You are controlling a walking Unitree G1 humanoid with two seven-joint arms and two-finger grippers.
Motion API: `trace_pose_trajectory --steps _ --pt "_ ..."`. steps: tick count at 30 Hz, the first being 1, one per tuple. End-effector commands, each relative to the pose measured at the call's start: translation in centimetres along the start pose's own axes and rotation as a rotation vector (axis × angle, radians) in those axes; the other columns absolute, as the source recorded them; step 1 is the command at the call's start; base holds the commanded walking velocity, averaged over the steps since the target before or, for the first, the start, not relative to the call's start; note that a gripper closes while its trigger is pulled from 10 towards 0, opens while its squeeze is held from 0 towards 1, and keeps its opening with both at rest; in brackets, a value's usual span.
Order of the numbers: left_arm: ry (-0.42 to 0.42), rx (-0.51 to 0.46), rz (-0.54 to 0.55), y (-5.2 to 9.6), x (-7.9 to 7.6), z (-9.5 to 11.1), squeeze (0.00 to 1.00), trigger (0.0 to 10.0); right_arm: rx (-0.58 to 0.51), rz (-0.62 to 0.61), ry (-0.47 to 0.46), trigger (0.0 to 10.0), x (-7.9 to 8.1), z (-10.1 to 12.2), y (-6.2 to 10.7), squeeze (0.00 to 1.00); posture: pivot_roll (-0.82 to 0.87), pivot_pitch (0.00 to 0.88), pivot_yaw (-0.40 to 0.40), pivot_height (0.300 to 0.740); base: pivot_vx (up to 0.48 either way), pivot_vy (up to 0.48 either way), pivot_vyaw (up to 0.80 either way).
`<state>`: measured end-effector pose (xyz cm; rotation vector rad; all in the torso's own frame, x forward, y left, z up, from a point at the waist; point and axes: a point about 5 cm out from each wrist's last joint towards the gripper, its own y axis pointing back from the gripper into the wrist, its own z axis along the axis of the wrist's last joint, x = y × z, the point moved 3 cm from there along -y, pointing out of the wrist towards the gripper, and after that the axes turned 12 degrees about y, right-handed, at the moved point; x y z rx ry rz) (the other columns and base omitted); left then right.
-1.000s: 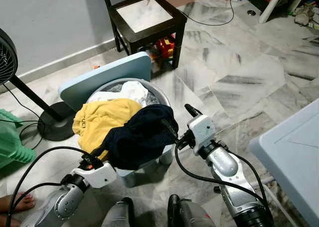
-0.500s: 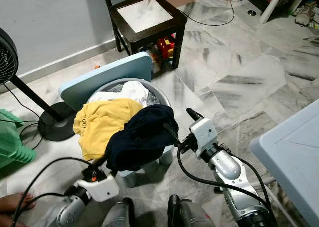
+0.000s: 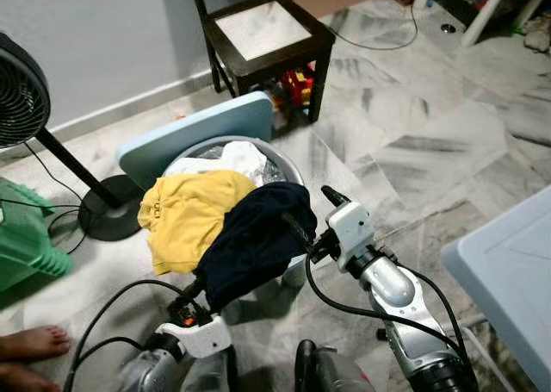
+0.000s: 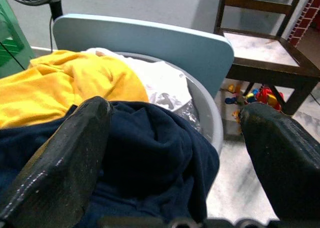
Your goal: Hang hanger
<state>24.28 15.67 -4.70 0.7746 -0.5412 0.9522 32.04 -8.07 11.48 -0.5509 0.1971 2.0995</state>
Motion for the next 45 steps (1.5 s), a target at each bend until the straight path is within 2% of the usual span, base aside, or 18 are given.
trace_pose_trajectory --steps 1,2,9,10,11,12,16,21,22,25,28,30,37,38,39,40,41,45 --pt "-0.021 0.060 -0.073 1.4 -2.6 -1.2 0.88 10.0 0.026 0.013 -0.007 10.0 0.4 -0.7 0.4 0.00 0.12 0.282 -0.006 0.740 0.000 0.000 0.00" --pt "-0.025 0.069 -0.076 1.6 -3.0 -1.3 1.00 10.0 0.026 0.013 -0.007 10.0 0.4 -0.7 0.4 0.00 0.12 0.284 -0.006 0.740 0.000 0.000 0.00" --pt "-0.156 0.087 -0.075 2.2 -4.0 -1.9 1.00 10.0 0.026 0.016 -0.008 10.0 0.7 -0.7 0.4 0.00 0.12 0.286 -0.004 0.740 0.000 0.000 0.00" --pt "-0.162 0.079 -0.052 2.2 -3.6 -2.0 0.53 10.0 0.026 0.018 -0.008 10.0 0.7 -0.7 0.4 0.00 0.12 0.285 -0.004 0.740 0.000 0.000 0.00" --pt "-0.162 0.079 -0.052 2.2 -3.6 -2.0 0.53 10.0 0.026 0.018 -0.008 10.0 0.7 -0.7 0.4 0.00 0.12 0.285 -0.004 0.740 0.000 0.000 0.00" --pt "-0.169 0.071 -0.031 2.2 -3.2 -2.0 0.00 10.0 0.026 0.019 -0.008 10.0 0.7 -0.7 0.4 0.00 0.12 0.285 -0.004 0.740 0.000 0.000 0.00" --pt "-0.179 0.059 0.040 2.1 -1.4 -2.4 0.00 10.0 0.026 0.022 -0.005 10.0 0.7 -0.8 0.3 0.00 0.12 0.286 -0.006 0.740 0.000 0.000 0.00" --pt "-0.165 0.046 0.056 2.0 -1.0 -2.3 0.00 10.0 0.027 0.027 0.000 10.0 0.8 -0.8 0.3 0.00 0.12 0.284 -0.009 0.740 0.000 0.000 0.00" --pt "-0.099 0.040 0.097 1.7 -0.4 -2.0 0.00 10.0 0.027 0.031 0.003 10.0 0.7 -0.8 0.3 0.00 0.12 0.285 -0.017 0.740 0.000 0.000 0.00" --pt "-0.037 0.024 0.161 1.4 0.6 -1.6 0.00 10.0 0.026 0.034 0.007 10.0 0.7 -0.7 0.3 0.00 0.12 0.285 -0.021 0.740 0.000 0.000 0.00" --pt "0.055 -0.080 0.314 0.8 3.5 -0.3 0.00 10.0 0.028 0.041 0.011 10.0 0.5 -0.8 0.3 0.00 0.13 0.283 -0.030 0.740 0.000 0.000 0.00" --pt "0.094 -0.112 0.359 0.6 4.4 0.1 0.00 10.0 0.027 0.047 0.014 10.0 0.5 -0.8 0.2 0.00 0.13 0.282 -0.032 0.740 0.000 0.000 0.00" --pt "0.208 -0.185 0.387 1.1 4.6 0.9 0.00 10.0 0.020 0.055 0.021 10.0 0.4 -0.7 -0.2 0.00 0.14 0.277 -0.039 0.740 0.000 0.000 0.00" --pt "0.253 -0.412 0.469 -0.2 9.0 5.3 0.00 10.0 0.020 0.056 0.021 10.0 0.3 -0.7 -0.3 0.00 0.14 0.276 -0.041 0.740 0.000 0.000 0.00" --pt "0.275 -0.595 0.507 0.2 12.2 9.1 0.00 10.0 0.020 0.056 0.022 10.0 0.3 -0.7 -0.3 0.00 0.14 0.276 -0.041 0.740 0.000 0.000 0.00" --pt "0.278 -0.753 0.550 1.3 16.0 14.0 0.00 10.0 0.020 0.057 0.022 10.0 0.3 -0.7 -0.3 0.00 0.14 0.276 -0.041 0.740 0.000 0.000 0.00" --pt "0.302 -0.850 0.552 3.1 18.5 17.9 0.00 10.0 0.018 0.058 0.021 10.0 0.4 -0.7 -0.3 0.00 0.15 0.275 -0.040 0.740 0.000 0.000 0.00" --pt "0.364 -0.804 0.544 3.0 18.4 17.0 0.00 10.0 0.022 0.061 0.020 10.0 0.5 -0.9 -0.3 0.00 0.15 0.272 -0.037 0.740 0.000 0.000 0.00"
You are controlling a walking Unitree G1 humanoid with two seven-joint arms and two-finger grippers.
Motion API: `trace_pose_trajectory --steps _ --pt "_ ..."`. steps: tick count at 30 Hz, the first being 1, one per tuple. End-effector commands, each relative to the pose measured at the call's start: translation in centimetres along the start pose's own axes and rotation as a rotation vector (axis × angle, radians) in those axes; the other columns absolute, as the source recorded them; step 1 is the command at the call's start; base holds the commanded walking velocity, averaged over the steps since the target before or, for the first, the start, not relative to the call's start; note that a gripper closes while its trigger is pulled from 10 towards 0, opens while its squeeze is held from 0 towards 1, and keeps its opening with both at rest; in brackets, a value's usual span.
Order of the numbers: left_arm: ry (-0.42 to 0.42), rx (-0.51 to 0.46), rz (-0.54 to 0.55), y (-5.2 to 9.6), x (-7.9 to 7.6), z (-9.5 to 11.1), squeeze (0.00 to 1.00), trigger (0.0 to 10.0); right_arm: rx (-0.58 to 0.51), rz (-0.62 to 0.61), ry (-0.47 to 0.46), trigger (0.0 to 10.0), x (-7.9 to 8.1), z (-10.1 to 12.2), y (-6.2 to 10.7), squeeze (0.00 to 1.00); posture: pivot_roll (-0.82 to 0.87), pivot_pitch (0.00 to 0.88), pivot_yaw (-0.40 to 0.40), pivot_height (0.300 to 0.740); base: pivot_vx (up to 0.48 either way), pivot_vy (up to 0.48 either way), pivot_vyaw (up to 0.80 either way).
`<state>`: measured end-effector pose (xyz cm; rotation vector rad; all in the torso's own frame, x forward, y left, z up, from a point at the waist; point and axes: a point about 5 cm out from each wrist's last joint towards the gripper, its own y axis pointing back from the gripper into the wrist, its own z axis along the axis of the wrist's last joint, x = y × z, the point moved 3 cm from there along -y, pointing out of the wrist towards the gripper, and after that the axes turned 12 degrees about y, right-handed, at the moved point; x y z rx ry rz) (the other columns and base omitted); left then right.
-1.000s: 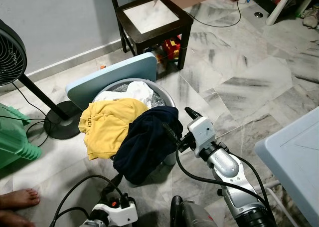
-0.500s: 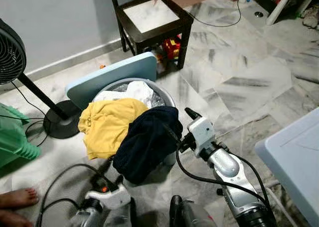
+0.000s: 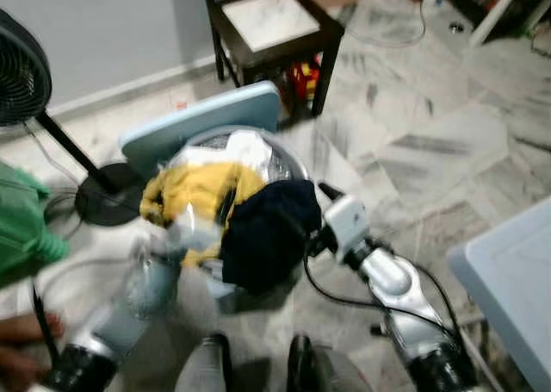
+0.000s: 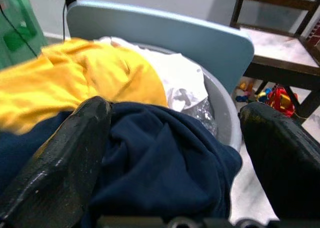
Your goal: Hang hanger
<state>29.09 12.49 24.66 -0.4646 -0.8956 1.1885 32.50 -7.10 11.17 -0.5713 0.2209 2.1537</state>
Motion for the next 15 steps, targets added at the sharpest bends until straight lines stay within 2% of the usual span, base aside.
trace_pose_trajectory --steps 1,2,5,7,9,10,11,12,15 --pt "0.052 0.274 -0.041 4.7 -1.5 -4.3 0.00 10.0 0.029 0.003 0.001 10.0 0.1 -0.9 0.6 0.00 0.15 0.270 -0.034 0.740 0.000 0.000 0.00" --pt "0.073 0.313 -0.021 5.6 -1.5 -5.0 0.00 10.0 0.030 0.005 0.000 10.0 0.1 -0.9 0.6 0.00 0.15 0.270 -0.034 0.740 0.000 0.000 0.00" --pt "0.055 0.383 -0.034 6.9 -1.3 -5.6 0.00 10.0 0.028 0.005 0.000 10.0 0.2 -0.9 0.5 0.00 0.15 0.271 -0.032 0.740 0.000 0.000 0.00" --pt "0.074 0.393 -0.021 7.4 -1.1 -5.6 0.00 10.0 0.028 0.005 0.000 10.0 0.2 -0.9 0.5 0.00 0.15 0.271 -0.032 0.740 0.000 0.000 0.00" --pt "0.045 0.446 -0.027 8.3 -0.7 -5.4 0.00 10.0 0.030 0.006 0.000 10.0 0.2 -1.0 0.6 0.00 0.15 0.268 -0.031 0.740 0.000 0.000 0.00" --pt "0.045 0.446 -0.027 8.3 -0.7 -5.4 0.00 10.0 0.030 0.006 0.000 10.0 0.2 -1.0 0.6 0.00 0.15 0.268 -0.031 0.740 0.000 0.000 0.00" --pt "0.040 0.475 -0.034 8.6 -0.6 -5.2 0.00 10.0 0.032 0.007 0.000 10.0 0.2 -1.1 0.6 0.00 0.15 0.268 -0.031 0.740 0.000 0.000 0.00" --pt "0.035 0.522 -0.069 9.6 -0.8 -5.0 0.00 10.0 0.039 0.012 0.000 10.0 0.3 -1.3 0.7 0.00 0.16 0.267 -0.037 0.740 0.000 0.000 0.00" --pt "0.026 0.548 -0.124 10.7 -1.5 -5.2 0.00 10.0 0.053 0.022 0.002 10.0 0.4 -1.6 0.8 0.00 0.16 0.266 -0.039 0.740 0.000 0.000 0.00"
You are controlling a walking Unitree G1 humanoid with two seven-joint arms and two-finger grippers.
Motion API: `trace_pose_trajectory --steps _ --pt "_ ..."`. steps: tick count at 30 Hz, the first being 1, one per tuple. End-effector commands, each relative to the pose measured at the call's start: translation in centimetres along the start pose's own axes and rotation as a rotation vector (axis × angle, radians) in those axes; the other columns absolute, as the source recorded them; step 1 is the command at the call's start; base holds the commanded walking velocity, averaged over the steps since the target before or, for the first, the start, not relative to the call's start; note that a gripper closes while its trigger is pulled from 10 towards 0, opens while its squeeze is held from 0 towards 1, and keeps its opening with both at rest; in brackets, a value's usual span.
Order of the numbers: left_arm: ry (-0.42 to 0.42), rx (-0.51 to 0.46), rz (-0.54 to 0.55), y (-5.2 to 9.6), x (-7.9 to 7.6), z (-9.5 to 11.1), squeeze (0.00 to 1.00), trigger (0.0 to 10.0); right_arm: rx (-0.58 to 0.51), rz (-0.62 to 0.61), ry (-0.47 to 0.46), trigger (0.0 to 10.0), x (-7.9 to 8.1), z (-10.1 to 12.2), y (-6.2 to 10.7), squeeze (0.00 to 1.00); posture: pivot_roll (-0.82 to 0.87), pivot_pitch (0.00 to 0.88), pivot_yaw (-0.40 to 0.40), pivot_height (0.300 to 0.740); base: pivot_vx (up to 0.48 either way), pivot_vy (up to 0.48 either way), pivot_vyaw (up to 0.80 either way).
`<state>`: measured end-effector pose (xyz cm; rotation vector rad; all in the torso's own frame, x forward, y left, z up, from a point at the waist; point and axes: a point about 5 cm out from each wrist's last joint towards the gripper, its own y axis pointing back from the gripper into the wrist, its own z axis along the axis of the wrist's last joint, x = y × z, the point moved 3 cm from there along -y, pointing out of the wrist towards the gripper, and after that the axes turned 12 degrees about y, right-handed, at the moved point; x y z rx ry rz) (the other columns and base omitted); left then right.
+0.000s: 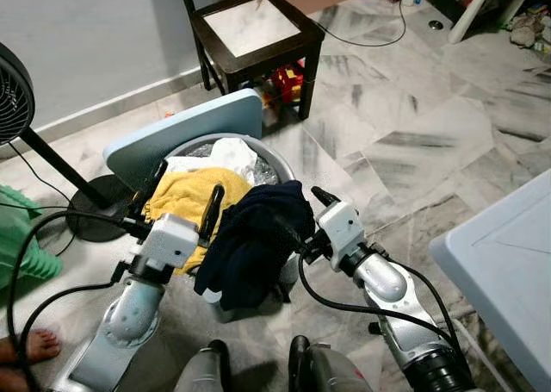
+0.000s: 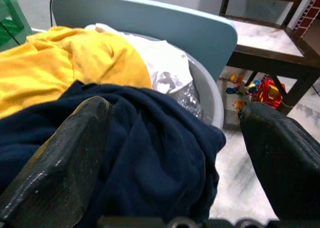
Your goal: Hang hanger
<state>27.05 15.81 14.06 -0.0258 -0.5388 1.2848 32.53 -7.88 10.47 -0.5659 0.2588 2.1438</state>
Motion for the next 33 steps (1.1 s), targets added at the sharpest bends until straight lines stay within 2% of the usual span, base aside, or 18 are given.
trace_pose_trajectory --steps 1,5,8,11,13,33 --pt "-0.016 0.027 -0.044 0.5 -0.7 -0.5 0.00 10.0 0.023 0.023 -0.009 10.0 0.7 -0.7 0.3 0.00 0.16 0.266 -0.039 0.740 0.000 0.000 0.00" --pt "-0.035 0.102 -0.082 1.4 -1.7 -2.1 0.00 10.0 0.027 0.019 -0.017 10.0 0.7 -0.8 0.3 0.00 0.16 0.265 -0.041 0.740 0.000 0.000 0.00" --pt "-0.019 0.121 -0.082 1.6 -1.8 -2.3 0.00 10.0 0.027 0.019 -0.019 10.0 0.7 -0.8 0.3 0.00 0.15 0.266 -0.041 0.740 0.000 0.000 0.00" --pt "0.029 0.163 -0.011 1.8 -1.5 -2.7 0.00 10.0 0.037 0.006 -0.045 10.0 0.7 -1.1 0.6 0.00 0.15 0.266 -0.038 0.740 0.000 0.000 0.00" --pt "-0.004 0.185 0.004 1.8 -1.5 -3.0 0.00 10.0 0.047 -0.002 -0.057 10.0 0.7 -1.3 0.8 0.00 0.15 0.266 -0.040 0.740 0.000 0.000 0.00" --pt "-0.063 0.213 0.041 0.7 -1.4 -3.3 0.00 10.0 0.065 -0.039 -0.089 10.0 0.4 -1.9 1.3 0.00 0.14 0.261 -0.023 0.740 -0.012 0.000 0.00"
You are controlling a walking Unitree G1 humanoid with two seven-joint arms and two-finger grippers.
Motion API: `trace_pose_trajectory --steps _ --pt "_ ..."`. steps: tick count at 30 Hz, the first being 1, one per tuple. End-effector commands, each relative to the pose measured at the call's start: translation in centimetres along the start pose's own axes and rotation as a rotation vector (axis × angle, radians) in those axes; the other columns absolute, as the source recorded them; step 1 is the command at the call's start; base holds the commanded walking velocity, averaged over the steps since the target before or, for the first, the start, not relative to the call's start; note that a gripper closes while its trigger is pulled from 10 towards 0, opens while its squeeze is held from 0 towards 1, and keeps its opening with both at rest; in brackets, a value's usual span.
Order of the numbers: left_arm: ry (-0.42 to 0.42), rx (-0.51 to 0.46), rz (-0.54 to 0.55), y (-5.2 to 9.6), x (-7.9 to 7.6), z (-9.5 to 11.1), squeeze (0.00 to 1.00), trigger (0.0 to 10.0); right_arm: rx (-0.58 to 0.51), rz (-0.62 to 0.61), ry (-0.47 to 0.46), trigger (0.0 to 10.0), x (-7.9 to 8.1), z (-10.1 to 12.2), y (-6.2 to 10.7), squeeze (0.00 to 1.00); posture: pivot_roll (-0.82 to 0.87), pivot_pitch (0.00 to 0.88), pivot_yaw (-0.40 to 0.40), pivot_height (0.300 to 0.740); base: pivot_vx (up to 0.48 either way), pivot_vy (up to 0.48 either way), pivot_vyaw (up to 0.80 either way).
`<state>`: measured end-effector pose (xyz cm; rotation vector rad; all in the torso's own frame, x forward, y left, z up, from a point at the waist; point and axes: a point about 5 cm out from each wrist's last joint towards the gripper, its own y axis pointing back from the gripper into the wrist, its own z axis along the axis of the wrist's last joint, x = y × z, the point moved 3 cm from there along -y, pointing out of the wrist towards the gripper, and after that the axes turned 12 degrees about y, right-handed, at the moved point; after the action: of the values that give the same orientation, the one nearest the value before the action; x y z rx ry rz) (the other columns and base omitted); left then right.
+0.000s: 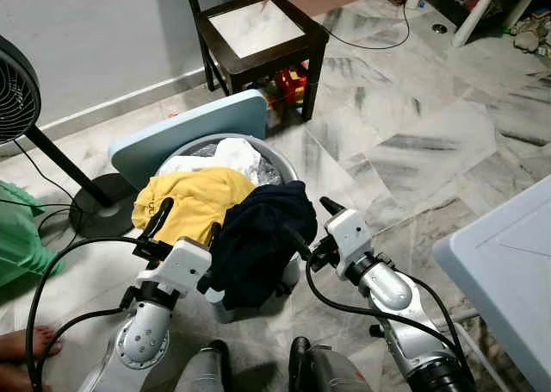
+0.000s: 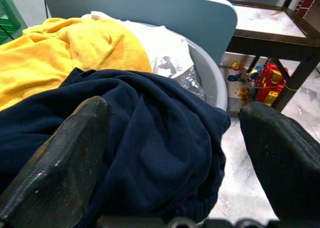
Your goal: Hang hanger
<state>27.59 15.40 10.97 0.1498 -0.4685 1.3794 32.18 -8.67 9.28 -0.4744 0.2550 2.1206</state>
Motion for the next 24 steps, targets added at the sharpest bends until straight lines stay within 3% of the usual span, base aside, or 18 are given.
trace_pose_trajectory --steps 1,16,24 --pt "-0.010 0.031 -0.004 0.27 0.03 -0.55 0.00 10.0 0.027 -0.011 -0.025 10.0 0.14 -0.75 0.46 0.00 0.14 0.262 -0.023 0.740 -0.240 0.000 0.00" --pt "-0.031 0.031 -0.005 0.37 -0.31 -0.54 0.00 10.0 0.028 -0.008 -0.022 10.0 0.11 -0.78 0.44 0.00 0.14 0.268 -0.025 0.740 -0.263 0.000 0.00" --pt "-0.021 0.048 0.033 0.17 0.58 -0.92 0.00 10.0 0.035 -0.010 -0.038 10.0 0.38 -1.02 0.57 0.00 0.16 0.269 -0.025 0.740 0.000 0.000 0.00"
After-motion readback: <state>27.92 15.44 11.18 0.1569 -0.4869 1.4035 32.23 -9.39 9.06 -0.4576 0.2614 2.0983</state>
